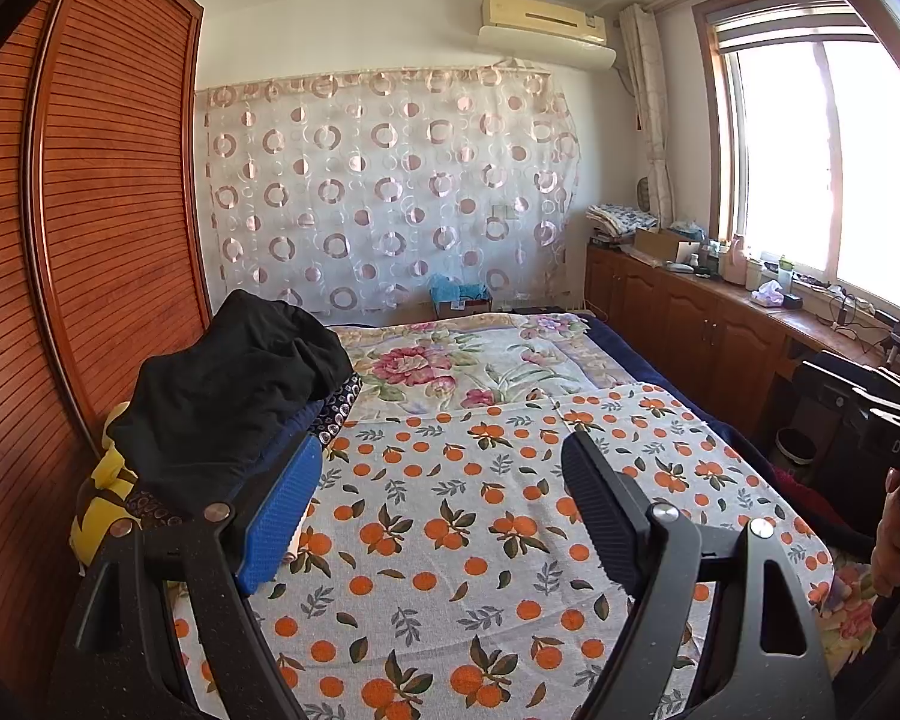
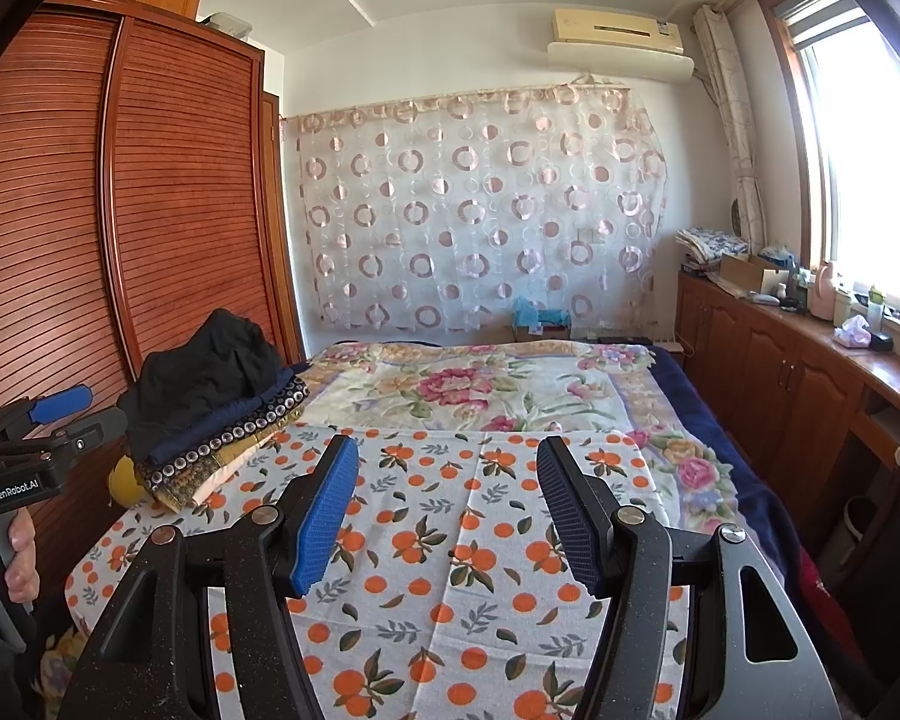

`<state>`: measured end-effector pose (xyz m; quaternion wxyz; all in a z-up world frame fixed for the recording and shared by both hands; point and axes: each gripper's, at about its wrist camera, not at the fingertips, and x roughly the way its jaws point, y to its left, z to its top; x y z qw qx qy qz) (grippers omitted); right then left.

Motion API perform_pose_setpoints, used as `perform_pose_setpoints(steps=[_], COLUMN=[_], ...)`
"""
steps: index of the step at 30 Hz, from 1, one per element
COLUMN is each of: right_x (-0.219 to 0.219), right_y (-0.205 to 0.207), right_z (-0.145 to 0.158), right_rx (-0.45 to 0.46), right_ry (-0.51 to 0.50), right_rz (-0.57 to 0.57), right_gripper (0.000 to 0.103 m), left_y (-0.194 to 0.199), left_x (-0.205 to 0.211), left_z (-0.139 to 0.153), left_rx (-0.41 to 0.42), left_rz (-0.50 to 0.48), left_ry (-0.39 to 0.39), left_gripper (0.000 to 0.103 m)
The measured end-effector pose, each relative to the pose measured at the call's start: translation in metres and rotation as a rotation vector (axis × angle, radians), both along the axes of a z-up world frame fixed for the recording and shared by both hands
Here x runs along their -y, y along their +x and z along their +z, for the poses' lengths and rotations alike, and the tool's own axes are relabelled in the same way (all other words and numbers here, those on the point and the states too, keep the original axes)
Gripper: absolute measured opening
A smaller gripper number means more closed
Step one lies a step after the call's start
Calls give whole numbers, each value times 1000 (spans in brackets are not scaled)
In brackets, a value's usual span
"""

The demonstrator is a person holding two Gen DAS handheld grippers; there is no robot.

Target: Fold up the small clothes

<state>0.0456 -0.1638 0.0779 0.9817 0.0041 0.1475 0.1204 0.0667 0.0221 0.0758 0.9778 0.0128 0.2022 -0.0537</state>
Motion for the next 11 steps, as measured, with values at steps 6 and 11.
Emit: perform_pose_setpoints(steps=[6, 11], right_x=[0, 0], right_y=[0, 0], right_z=[0, 0], right_rx=[0, 1], right_ry=[0, 1], right_rz=[0, 0], right_gripper=[64, 64], left_y=[0, 0], left_x=[0, 0], left_z=[-1, -1], left_rx=[0, 1], left_rz=[0, 1], left_ry=[-1, -1], left_gripper=[83, 83])
